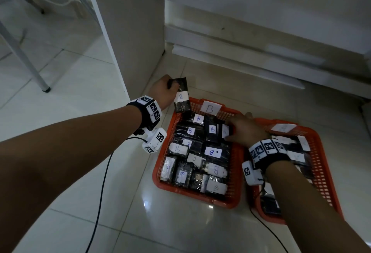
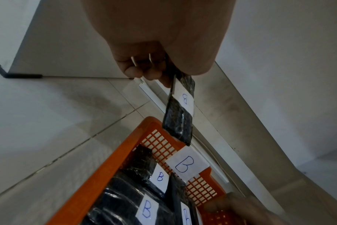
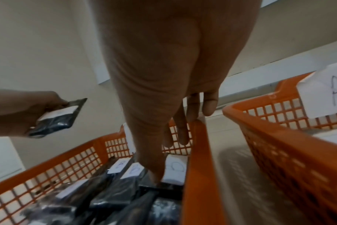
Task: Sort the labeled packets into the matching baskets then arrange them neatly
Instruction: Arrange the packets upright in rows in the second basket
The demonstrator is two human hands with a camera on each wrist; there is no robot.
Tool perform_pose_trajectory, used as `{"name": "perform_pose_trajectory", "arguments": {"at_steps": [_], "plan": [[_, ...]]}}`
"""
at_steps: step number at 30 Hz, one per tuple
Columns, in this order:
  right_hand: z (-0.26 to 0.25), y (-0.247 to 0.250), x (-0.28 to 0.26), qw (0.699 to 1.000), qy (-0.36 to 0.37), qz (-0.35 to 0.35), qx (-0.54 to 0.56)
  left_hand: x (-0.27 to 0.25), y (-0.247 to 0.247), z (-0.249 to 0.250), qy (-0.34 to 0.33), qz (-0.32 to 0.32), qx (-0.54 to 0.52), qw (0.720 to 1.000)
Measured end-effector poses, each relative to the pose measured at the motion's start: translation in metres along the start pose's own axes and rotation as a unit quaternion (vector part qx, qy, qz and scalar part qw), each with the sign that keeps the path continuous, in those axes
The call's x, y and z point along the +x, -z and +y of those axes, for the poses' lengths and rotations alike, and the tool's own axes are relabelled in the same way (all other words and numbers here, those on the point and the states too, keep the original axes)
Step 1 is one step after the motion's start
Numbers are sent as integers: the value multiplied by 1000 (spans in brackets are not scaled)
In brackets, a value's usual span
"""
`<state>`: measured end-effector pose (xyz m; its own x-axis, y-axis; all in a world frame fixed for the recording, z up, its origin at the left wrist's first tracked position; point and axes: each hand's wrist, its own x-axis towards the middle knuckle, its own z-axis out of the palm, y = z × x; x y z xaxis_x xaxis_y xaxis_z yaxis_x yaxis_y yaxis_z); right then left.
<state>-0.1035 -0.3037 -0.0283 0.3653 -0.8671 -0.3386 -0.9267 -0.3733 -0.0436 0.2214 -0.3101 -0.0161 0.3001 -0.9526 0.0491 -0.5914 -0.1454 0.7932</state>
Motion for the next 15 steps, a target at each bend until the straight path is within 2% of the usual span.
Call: {"name": "perform_pose_trajectory", "arguments": {"at_steps": [4, 7, 11, 15], "plan": [[-13, -4, 0, 998, 29, 21, 49, 1, 0, -3, 2, 1, 12, 1000], [-24, -5, 5, 994, 70, 8, 87, 1, 1, -7, 5, 1, 3, 1000], [-34, 2, 20, 990, 124, -42, 44, -2, -1, -5, 7, -2, 14, 1000], [-39, 12, 34, 992, 117, -47, 1, -3, -3, -4, 6, -8, 17, 1000]]}}
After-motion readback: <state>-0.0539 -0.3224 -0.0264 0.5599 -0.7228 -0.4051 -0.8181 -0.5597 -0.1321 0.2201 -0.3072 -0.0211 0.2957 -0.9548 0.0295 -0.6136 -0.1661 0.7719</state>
